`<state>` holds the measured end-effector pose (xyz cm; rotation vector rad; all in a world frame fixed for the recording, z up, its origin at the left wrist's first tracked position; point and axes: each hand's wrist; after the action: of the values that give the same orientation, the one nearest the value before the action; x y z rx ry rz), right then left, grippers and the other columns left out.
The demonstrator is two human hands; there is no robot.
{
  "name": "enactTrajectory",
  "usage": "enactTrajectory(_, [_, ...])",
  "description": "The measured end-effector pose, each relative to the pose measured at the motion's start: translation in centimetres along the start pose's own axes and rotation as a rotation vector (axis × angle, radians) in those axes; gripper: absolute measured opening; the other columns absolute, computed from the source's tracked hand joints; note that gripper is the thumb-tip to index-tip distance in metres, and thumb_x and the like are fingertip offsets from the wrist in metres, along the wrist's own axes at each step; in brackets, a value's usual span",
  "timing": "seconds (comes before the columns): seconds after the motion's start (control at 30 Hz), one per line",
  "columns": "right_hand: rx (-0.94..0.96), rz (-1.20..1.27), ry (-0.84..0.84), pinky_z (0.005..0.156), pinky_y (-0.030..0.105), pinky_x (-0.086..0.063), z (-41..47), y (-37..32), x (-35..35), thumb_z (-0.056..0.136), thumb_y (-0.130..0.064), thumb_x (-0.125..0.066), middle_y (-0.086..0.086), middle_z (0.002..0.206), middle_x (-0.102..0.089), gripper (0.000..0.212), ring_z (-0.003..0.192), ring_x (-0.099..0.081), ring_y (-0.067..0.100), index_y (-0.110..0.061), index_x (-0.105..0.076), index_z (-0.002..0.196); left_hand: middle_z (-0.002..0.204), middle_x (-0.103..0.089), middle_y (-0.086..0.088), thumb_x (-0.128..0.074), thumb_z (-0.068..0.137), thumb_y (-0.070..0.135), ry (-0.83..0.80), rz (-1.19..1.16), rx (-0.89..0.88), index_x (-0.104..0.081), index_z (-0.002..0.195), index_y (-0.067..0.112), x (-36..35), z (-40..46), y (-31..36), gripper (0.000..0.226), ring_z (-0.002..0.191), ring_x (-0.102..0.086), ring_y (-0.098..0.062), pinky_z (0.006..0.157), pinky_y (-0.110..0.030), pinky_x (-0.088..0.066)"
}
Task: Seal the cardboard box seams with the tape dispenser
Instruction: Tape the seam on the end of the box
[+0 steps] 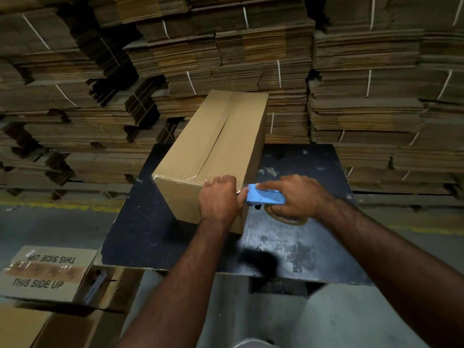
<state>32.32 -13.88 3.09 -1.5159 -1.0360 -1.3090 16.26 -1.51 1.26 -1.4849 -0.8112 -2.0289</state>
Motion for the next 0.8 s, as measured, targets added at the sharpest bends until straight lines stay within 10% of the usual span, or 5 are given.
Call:
enactTrajectory(0.47, [-0.049,-0.092,0.05,0.076,0.035,-0.05,0.1,-3.2,1.8,0.078,-0.058,-0.06,-0.003,0.107,-0.068,0.054,0.093,-0.063,0.021,-0.042,-0.054,0.13,0.108,-0.064,-0.004,-0.055,0.095,0.053,-0.065,-0.002,0.031,-0.06,0.113,0.017,0.2,-0.4,0.4,0.041,0.101,-0.058,-0.022,0.093,-0.043,-0.052])
enactTrajectory(0.6, [-0.021,-0.386,-0.211,0.076,0.038,-0.051,-0.8,-4.1,0.5,0.08,-0.051,-0.065,0.003,0.112,-0.065,0.043,0.1,-0.064,0.026,-0.027,-0.063,0.115,0.112,-0.064,-0.004,-0.055,0.095,0.05,-0.062,0.0,0.034,-0.06,0.115,0.016,0.4,-0.9,0.3,0.039,0.106,-0.057,-0.022,0.097,-0.043,-0.05])
enactTrajectory(0.8, [-0.353,0.03,-0.083,0.084,0.04,-0.051,-4.2,-0.1,-4.5,0.074,-0.057,-0.062,0.004,0.119,-0.061,0.063,0.104,-0.063,0.03,-0.043,-0.045,0.133,0.11,-0.066,-0.009,-0.057,0.095,0.047,0.025,0.033,0.025,-0.063,0.11,0.013,0.4,0.0,0.1,0.038,0.105,-0.059,-0.031,0.093,-0.045,-0.048])
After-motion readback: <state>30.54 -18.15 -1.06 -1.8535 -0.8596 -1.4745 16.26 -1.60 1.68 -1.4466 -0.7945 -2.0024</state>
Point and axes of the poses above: each hand's wrist, its own z-axis towards the middle knuckle, its own x-axis out of the back of the hand, y = z × x
